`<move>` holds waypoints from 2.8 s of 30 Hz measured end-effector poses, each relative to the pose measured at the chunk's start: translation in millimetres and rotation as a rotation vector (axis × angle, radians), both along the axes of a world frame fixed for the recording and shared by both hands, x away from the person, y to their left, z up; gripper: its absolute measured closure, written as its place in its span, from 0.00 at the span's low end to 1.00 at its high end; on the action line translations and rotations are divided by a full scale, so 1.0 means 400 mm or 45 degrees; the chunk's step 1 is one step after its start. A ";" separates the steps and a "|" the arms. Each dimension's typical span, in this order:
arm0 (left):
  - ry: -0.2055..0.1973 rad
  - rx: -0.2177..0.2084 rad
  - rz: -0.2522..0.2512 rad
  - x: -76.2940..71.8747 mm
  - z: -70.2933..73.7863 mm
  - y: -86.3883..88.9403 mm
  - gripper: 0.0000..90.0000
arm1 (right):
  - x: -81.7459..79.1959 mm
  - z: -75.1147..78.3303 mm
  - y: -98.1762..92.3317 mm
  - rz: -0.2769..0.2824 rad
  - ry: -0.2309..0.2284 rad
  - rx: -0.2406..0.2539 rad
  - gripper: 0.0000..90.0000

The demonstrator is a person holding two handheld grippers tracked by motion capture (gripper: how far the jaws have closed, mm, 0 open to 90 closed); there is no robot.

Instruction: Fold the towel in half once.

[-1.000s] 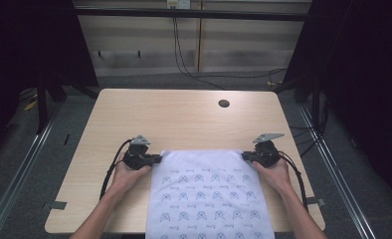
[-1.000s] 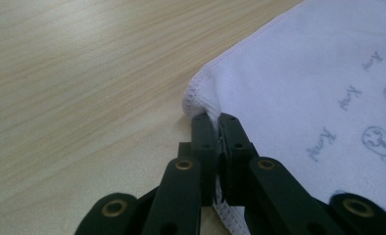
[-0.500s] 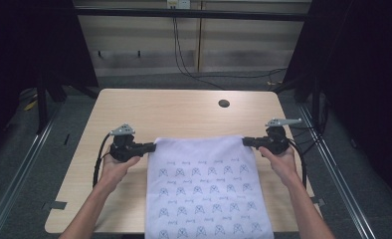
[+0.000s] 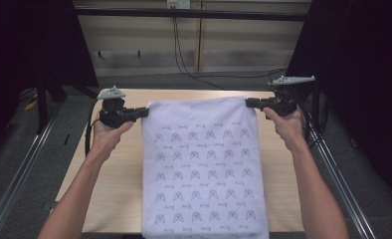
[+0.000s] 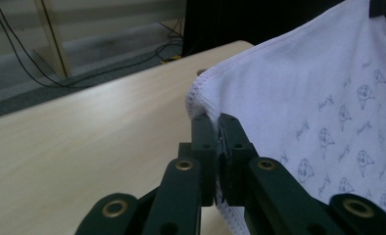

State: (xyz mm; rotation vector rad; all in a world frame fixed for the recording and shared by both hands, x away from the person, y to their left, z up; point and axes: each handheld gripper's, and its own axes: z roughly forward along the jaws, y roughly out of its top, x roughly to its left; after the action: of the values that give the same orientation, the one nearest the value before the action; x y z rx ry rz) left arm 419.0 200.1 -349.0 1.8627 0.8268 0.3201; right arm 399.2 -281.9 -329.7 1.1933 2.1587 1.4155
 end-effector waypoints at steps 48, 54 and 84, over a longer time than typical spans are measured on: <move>0.439 0.176 -0.313 -0.456 -0.315 -0.001 0.97 | -0.484 -0.327 -0.015 0.239 0.375 -0.115 0.97; 0.489 0.225 -0.321 -0.469 -0.350 0.002 0.96 | -0.503 -0.370 0.009 0.269 0.456 -0.187 0.97; 0.332 0.283 -0.024 -0.113 -0.376 -0.016 0.97 | -0.196 -0.408 0.076 0.050 0.404 -0.280 0.97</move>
State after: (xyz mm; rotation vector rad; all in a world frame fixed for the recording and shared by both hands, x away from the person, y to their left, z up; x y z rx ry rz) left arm 373.6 193.5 -499.3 2.1498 0.9810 0.1636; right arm 320.6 -251.7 -492.8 1.3719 2.4837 1.0226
